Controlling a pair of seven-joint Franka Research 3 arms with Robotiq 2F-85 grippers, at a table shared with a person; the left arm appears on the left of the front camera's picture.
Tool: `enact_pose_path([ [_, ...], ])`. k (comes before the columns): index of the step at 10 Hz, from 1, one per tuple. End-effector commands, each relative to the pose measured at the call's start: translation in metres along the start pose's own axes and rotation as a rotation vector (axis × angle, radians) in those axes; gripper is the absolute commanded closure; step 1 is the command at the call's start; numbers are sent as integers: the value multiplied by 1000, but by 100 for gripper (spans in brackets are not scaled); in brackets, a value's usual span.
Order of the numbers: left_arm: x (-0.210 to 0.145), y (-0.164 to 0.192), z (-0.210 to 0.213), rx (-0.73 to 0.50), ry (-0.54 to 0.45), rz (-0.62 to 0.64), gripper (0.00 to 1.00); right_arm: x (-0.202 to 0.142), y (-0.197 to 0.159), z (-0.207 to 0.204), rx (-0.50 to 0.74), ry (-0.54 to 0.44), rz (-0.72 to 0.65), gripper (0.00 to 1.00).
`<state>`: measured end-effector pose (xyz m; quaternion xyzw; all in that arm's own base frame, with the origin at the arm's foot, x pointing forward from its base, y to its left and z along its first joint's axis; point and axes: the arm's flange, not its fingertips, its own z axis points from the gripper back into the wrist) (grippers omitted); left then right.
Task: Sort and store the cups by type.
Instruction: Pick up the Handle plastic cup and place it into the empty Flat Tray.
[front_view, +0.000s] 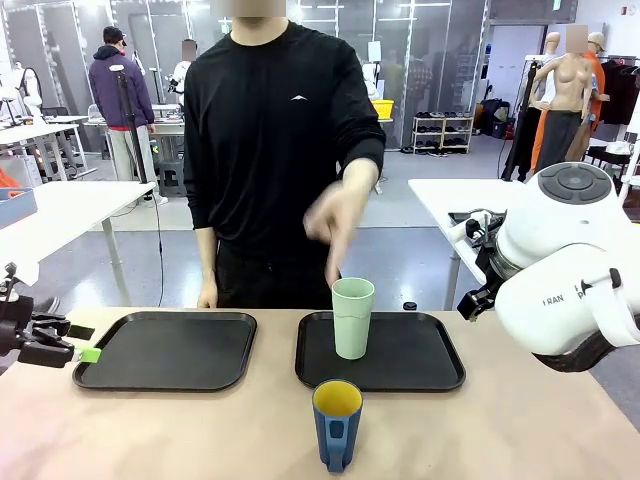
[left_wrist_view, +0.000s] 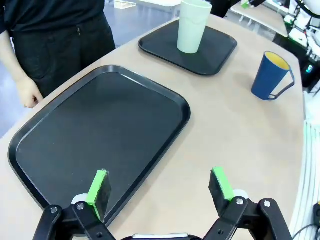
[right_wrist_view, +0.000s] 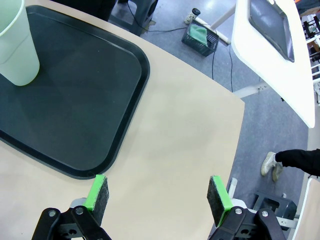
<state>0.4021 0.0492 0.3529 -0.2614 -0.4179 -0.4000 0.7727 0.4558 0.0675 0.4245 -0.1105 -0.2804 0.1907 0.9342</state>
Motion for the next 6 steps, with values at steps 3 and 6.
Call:
enact_pose_path([
  [3,-2,1,-3,11,-22,-21,0,0,0,-1,-3,0,2,0],
  [6,-2,1,-3,11,-22,-21,0,0,0,-1,-3,0,2,0],
])
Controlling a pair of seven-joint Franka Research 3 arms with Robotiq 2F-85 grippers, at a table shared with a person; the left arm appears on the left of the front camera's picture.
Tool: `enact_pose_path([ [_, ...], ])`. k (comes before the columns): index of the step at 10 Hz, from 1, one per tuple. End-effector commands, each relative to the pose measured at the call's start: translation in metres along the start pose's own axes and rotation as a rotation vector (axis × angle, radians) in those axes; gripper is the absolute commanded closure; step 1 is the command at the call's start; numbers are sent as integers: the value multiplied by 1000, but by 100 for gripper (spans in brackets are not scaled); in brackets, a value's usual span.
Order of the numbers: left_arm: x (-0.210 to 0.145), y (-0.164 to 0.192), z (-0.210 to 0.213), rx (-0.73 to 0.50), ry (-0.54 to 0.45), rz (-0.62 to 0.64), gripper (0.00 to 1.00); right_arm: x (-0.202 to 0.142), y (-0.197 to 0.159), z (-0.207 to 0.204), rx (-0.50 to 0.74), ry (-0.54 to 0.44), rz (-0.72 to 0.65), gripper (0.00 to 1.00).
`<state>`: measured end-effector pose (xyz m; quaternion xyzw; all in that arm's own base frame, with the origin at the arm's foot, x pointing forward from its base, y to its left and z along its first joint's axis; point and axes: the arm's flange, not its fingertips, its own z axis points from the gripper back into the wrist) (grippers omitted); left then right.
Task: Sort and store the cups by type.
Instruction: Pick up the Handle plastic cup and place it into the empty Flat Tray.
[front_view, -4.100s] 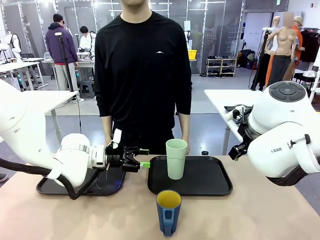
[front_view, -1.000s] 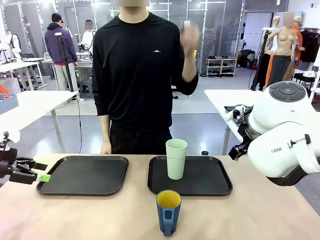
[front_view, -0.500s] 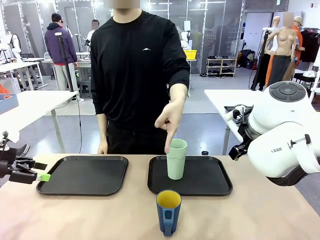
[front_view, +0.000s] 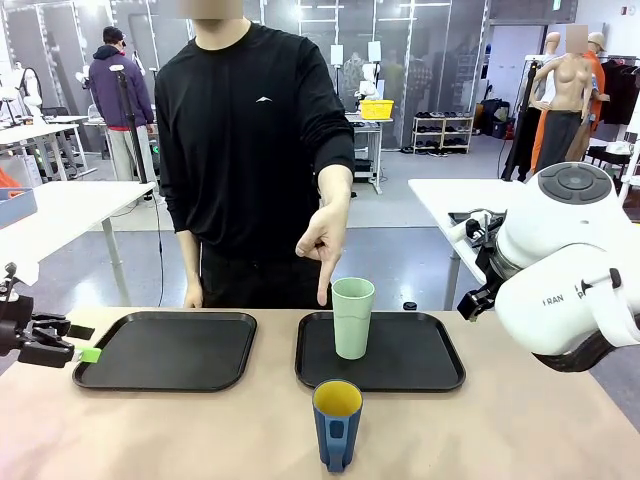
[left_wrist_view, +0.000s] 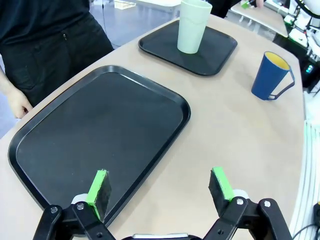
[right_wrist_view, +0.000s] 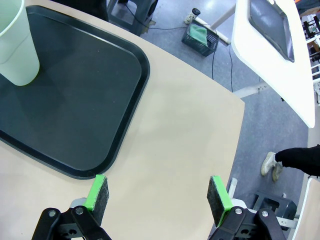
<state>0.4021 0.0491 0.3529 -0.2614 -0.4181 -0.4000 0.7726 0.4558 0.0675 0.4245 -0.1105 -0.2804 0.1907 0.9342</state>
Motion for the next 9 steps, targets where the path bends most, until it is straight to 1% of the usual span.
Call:
enact_pose_path([
  [1,-2,1,-3,11,-22,-20,0,0,0,-1,-3,0,2,0],
  [9,-2,1,-3,11,-22,-20,0,0,0,-1,-3,0,2,0],
])
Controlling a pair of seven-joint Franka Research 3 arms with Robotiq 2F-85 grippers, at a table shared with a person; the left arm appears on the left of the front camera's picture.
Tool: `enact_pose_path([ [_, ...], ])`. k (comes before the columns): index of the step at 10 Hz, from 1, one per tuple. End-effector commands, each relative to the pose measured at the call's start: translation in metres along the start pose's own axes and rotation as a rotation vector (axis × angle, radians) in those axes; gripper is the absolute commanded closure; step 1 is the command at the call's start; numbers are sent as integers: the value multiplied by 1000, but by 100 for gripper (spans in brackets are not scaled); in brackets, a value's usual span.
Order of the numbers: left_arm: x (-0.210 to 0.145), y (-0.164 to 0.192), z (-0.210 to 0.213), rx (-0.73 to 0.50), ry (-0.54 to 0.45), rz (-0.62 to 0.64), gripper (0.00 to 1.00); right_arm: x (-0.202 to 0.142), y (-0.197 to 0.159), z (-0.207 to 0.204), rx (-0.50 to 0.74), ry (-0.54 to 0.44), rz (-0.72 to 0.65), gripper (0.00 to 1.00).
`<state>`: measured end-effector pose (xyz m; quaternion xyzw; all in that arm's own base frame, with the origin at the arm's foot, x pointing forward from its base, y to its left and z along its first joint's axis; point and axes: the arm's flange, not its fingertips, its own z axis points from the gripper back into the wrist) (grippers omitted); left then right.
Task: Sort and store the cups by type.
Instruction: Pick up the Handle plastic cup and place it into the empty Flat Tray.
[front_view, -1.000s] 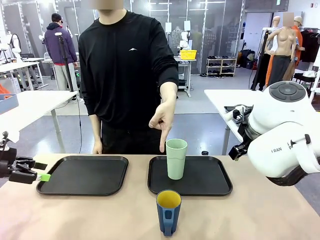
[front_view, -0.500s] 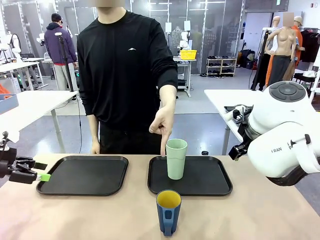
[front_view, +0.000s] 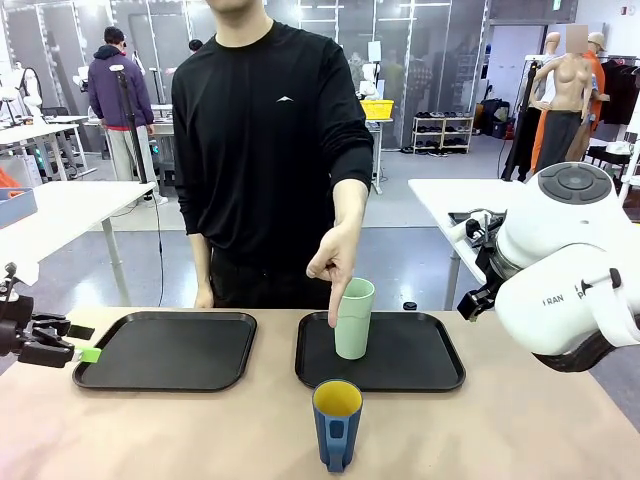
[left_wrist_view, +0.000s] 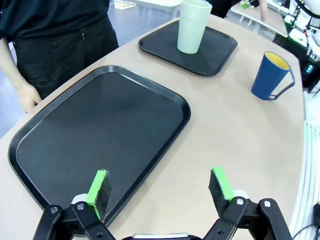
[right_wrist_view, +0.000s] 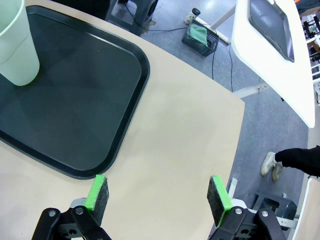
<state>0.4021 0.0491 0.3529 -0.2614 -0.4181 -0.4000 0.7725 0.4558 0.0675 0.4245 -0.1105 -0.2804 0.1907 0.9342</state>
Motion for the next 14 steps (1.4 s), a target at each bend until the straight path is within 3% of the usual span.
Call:
enact_pose_path([
  [1,-2,1,-3,11,-22,-20,0,0,0,-1,-3,0,2,0],
  [5,-2,1,-3,11,-22,-20,0,0,0,0,0,0,0,0],
  [8,-2,1,-3,11,-22,-20,0,-36,-34,-6,65,-19,211,0],
  [11,-2,1,-3,11,-22,-20,0,-63,-43,-15,130,3,390,0],
  [13,-2,1,-3,11,-22,-20,0,-73,-44,-23,181,17,433,0],
  [14,-2,1,-3,11,-22,-20,0,-49,-33,-31,95,22,376,0],
])
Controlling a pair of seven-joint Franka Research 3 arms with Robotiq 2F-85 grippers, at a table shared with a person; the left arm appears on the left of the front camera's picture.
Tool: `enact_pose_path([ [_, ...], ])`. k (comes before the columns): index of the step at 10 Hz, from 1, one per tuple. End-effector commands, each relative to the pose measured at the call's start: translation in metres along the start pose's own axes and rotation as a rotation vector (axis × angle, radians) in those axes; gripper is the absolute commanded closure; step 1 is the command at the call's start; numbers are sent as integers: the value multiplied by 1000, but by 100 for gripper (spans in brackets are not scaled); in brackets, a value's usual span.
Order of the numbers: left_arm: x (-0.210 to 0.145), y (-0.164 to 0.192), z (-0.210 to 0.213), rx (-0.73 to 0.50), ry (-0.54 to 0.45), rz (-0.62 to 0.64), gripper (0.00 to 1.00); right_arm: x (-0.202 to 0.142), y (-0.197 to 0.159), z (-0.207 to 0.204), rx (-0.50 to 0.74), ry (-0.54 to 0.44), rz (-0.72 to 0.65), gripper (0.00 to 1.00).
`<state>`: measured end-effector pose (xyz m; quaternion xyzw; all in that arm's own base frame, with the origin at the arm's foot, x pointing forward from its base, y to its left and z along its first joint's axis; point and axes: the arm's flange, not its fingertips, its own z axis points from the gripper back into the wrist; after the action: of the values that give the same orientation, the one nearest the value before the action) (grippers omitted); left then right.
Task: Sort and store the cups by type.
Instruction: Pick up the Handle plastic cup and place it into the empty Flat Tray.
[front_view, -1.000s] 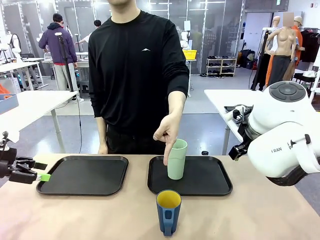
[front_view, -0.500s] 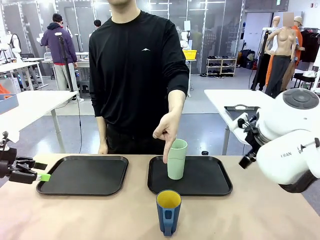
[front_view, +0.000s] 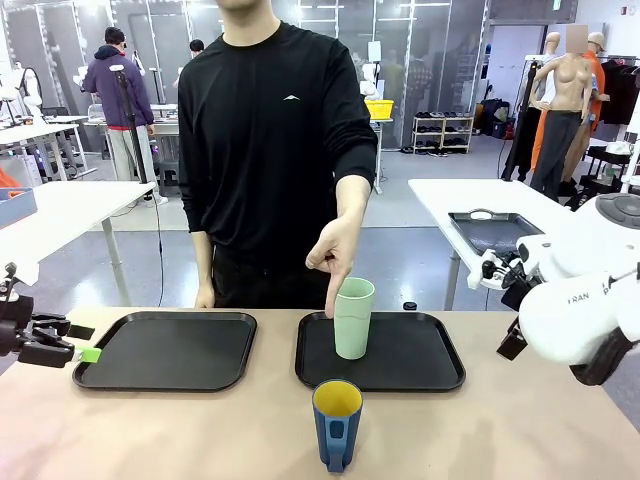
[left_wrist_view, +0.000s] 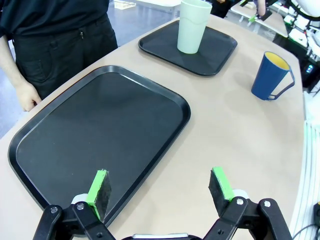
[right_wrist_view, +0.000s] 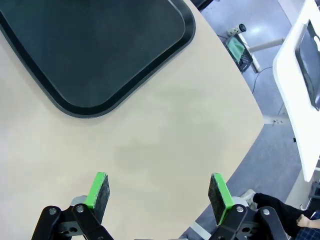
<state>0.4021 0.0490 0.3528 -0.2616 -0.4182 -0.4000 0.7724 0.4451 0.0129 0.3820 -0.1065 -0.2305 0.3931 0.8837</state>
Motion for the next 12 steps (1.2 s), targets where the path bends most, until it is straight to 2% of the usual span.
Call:
enact_pose_path([
  [1,-2,1,-3,12,-22,-20,0,2,-1,3,-33,8,-34,0],
  [4,-2,1,-3,12,-22,-20,0,-1,-3,1,-9,2,-10,0],
  [6,-2,1,-3,12,-22,-20,0,-38,-23,-13,73,-41,63,0],
  [7,-2,1,-3,12,-22,-20,0,-56,-26,-17,131,-97,92,0],
  [12,-2,1,-3,12,-22,-20,0,-113,-13,-42,312,-251,206,0],
])
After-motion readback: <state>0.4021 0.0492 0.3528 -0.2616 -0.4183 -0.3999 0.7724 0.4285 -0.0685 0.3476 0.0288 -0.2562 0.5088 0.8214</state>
